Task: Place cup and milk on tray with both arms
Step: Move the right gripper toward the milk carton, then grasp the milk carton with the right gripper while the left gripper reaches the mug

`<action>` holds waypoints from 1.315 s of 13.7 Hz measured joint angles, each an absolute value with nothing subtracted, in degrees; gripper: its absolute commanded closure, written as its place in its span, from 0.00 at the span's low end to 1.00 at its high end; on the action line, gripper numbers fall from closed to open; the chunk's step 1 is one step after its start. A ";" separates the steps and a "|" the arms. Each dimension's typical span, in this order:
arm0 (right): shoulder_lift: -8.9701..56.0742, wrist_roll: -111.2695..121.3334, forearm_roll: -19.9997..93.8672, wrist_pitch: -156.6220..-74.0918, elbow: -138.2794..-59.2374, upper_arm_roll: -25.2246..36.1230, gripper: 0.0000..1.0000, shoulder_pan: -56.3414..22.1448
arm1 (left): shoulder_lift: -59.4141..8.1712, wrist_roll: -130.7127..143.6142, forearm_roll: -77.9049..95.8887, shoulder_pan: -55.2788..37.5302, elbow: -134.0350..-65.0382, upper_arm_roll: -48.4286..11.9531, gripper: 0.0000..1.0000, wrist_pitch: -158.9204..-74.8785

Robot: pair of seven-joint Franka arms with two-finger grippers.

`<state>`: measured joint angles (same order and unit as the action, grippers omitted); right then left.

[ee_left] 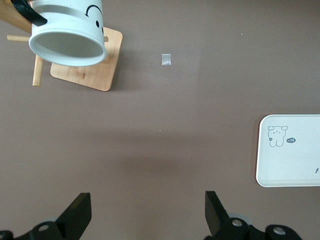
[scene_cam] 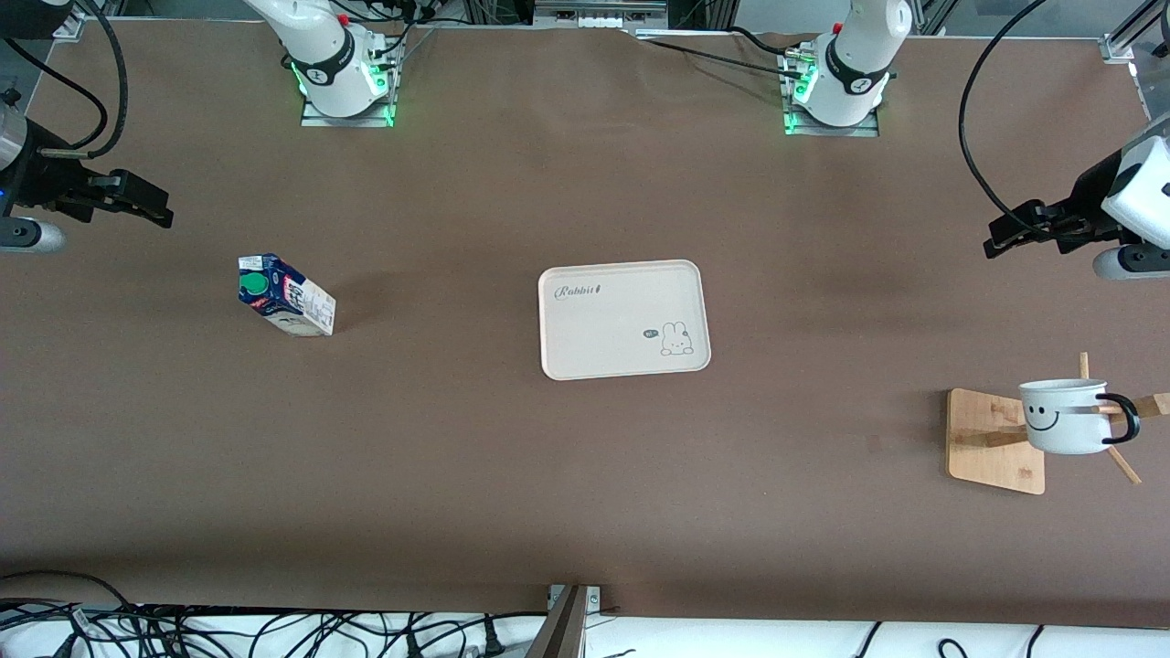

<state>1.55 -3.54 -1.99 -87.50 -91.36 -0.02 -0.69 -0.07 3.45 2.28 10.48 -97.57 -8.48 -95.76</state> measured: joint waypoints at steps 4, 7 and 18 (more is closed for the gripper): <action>1.54 -3.54 -1.99 -87.13 -91.36 -0.11 0.00 -0.69 | -0.07 3.45 2.28 10.46 -97.56 -8.48 0.00 -95.75; 1.54 -3.55 -1.99 -86.87 -91.36 -0.46 0.00 -0.70 | -0.07 3.45 2.28 10.46 -97.56 -8.48 0.00 -95.75; 5.72 -3.71 -2.00 -92.43 -103.28 -0.44 0.00 0.38 | -0.10 3.45 2.28 10.46 -97.54 -8.47 0.00 -95.74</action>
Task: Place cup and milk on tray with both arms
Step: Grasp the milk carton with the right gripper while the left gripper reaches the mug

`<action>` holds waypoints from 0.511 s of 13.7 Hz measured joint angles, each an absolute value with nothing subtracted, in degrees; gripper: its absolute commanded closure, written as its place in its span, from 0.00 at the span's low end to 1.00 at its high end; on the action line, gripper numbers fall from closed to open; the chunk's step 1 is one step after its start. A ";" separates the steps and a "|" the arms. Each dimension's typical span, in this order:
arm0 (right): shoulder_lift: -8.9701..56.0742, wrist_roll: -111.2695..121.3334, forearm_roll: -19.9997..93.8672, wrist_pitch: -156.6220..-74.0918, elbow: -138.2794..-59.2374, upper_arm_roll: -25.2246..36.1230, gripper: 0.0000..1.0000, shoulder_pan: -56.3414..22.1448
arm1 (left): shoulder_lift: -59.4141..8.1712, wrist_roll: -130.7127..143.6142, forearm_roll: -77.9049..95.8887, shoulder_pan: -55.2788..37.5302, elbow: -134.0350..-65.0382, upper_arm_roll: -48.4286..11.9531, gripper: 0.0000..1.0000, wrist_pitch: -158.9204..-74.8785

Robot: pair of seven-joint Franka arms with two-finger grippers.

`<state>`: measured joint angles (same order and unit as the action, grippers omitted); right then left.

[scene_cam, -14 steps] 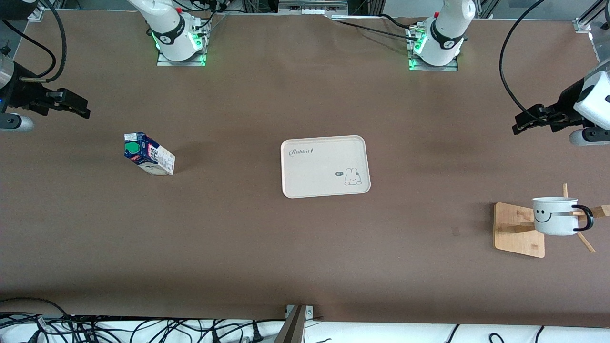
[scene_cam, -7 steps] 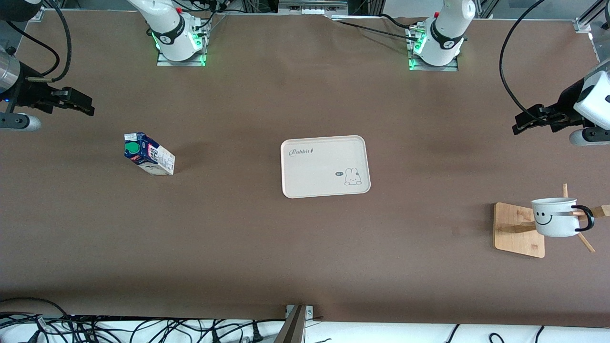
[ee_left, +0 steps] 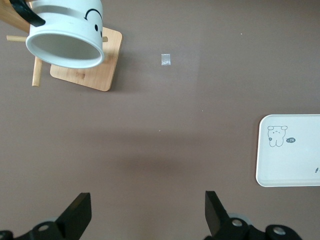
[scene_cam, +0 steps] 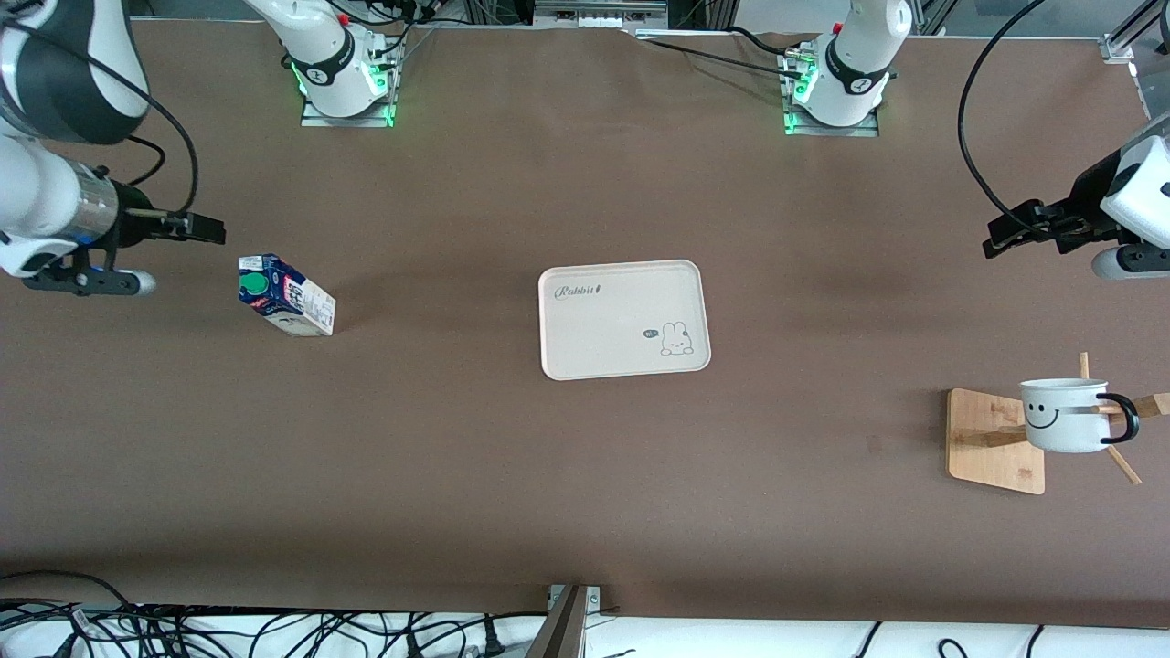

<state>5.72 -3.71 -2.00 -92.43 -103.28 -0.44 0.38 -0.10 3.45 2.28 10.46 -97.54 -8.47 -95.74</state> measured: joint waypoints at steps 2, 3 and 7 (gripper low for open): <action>5.79 -3.71 -2.00 -96.98 -106.86 -0.98 0.00 0.37 | -0.26 3.45 2.28 10.50 -97.54 -8.41 0.00 -95.72; 5.78 -3.72 -2.00 -99.04 -108.28 -1.37 0.00 0.37 | -0.34 3.45 2.22 10.50 -97.54 -8.41 0.00 -95.72; 6.36 -3.74 -2.00 -106.43 -113.02 -1.88 0.00 0.37 | -0.44 3.45 1.81 10.50 -97.54 -8.41 0.00 -95.72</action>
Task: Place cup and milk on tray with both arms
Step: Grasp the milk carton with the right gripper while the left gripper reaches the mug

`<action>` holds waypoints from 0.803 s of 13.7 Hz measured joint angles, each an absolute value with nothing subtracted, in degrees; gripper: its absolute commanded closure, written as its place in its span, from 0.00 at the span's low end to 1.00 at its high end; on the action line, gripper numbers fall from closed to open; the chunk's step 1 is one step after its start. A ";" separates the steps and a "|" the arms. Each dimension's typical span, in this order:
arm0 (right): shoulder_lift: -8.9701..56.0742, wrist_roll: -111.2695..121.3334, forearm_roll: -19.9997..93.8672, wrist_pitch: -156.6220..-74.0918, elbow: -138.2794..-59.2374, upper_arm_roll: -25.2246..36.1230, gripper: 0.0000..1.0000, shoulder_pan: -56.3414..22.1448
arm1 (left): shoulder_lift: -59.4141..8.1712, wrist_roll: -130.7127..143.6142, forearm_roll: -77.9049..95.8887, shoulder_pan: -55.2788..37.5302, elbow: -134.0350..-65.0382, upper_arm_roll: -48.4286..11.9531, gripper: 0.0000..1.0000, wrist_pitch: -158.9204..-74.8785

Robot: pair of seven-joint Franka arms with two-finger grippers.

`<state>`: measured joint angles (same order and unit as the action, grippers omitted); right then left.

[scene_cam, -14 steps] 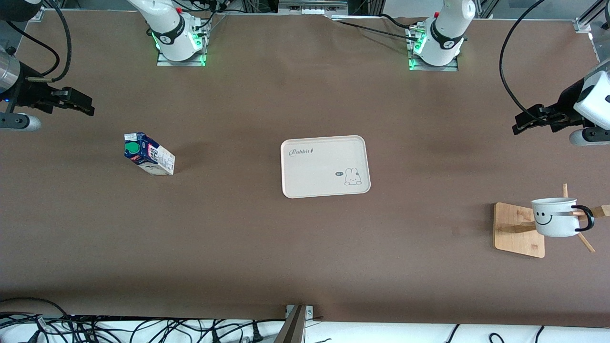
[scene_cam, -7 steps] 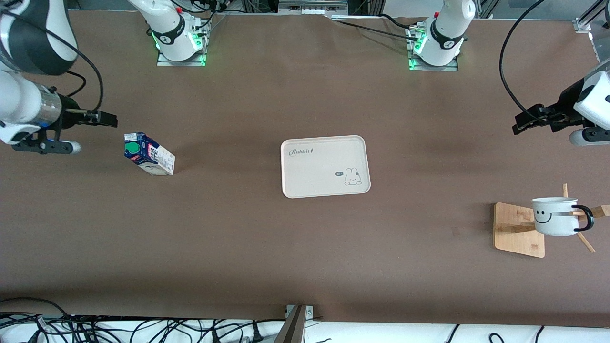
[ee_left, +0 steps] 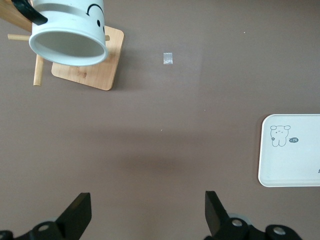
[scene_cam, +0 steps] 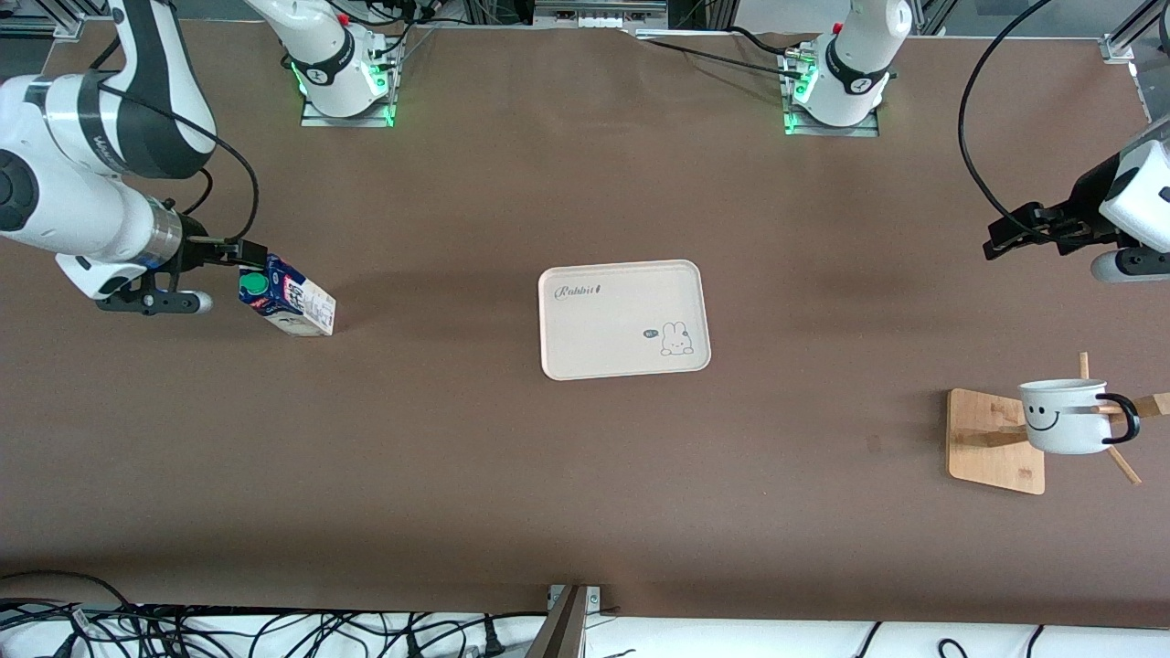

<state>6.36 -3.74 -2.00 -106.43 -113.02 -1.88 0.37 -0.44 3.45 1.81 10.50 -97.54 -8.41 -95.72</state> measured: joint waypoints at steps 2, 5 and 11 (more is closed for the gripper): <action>6.98 -3.74 -2.00 -109.29 -114.83 -1.88 0.00 0.38 | -0.57 3.45 0.31 10.50 -97.68 -8.43 0.00 -96.51; 7.70 -3.75 -2.00 -110.38 -115.73 -1.88 0.00 0.38 | 0.18 3.45 -0.76 10.55 -102.64 -8.43 0.00 -105.00; 9.50 -3.76 -1.99 -111.22 -116.00 -1.88 0.00 0.38 | 4.72 3.34 -0.83 12.33 -120.24 -8.34 0.00 -132.32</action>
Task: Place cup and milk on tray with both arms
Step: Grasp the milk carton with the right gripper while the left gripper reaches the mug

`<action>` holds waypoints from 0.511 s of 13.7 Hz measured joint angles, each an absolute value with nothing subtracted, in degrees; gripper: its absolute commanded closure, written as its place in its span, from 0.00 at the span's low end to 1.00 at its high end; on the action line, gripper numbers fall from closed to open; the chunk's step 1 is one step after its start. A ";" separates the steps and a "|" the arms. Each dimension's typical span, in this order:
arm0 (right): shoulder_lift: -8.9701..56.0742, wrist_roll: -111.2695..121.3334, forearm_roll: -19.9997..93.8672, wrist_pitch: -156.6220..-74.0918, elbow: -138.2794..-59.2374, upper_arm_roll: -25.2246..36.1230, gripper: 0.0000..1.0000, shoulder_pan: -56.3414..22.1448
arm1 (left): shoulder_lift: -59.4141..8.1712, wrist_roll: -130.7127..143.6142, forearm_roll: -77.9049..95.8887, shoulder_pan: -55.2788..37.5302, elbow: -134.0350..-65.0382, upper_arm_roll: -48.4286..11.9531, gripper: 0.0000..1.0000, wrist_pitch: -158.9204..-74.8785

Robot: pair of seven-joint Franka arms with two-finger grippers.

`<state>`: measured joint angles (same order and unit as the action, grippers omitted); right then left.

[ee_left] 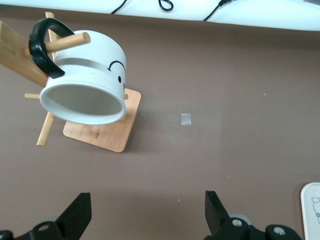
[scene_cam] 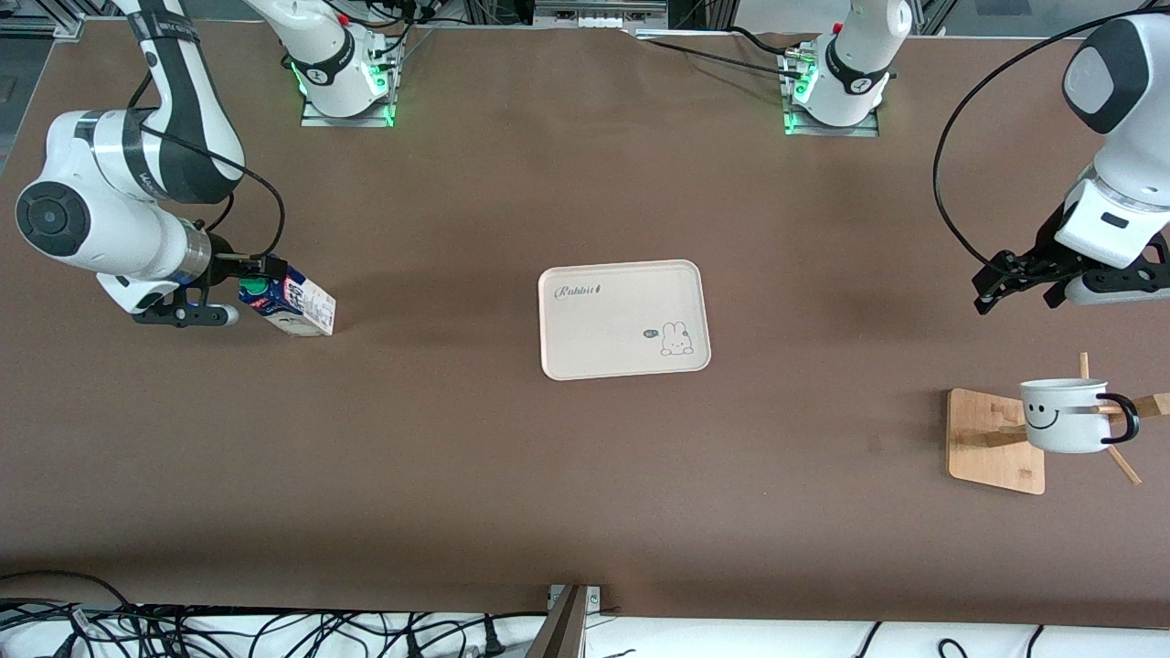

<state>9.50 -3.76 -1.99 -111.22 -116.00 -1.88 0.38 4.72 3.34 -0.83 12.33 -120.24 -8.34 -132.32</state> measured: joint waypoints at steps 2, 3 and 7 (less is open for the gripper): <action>10.24 -3.76 -1.99 -111.47 -116.06 -1.88 0.00 0.38 | 4.91 3.06 -0.97 12.48 -121.50 -8.33 0.00 -135.68; 10.54 -3.76 -1.99 -111.53 -116.06 -1.88 0.00 0.38 | 4.68 2.96 -2.12 12.49 -122.16 -8.33 0.00 -138.49; 11.16 -3.75 -1.99 -111.67 -116.08 -1.88 0.00 0.38 | 1.76 2.96 -6.76 12.52 -125.66 -8.22 0.00 -148.59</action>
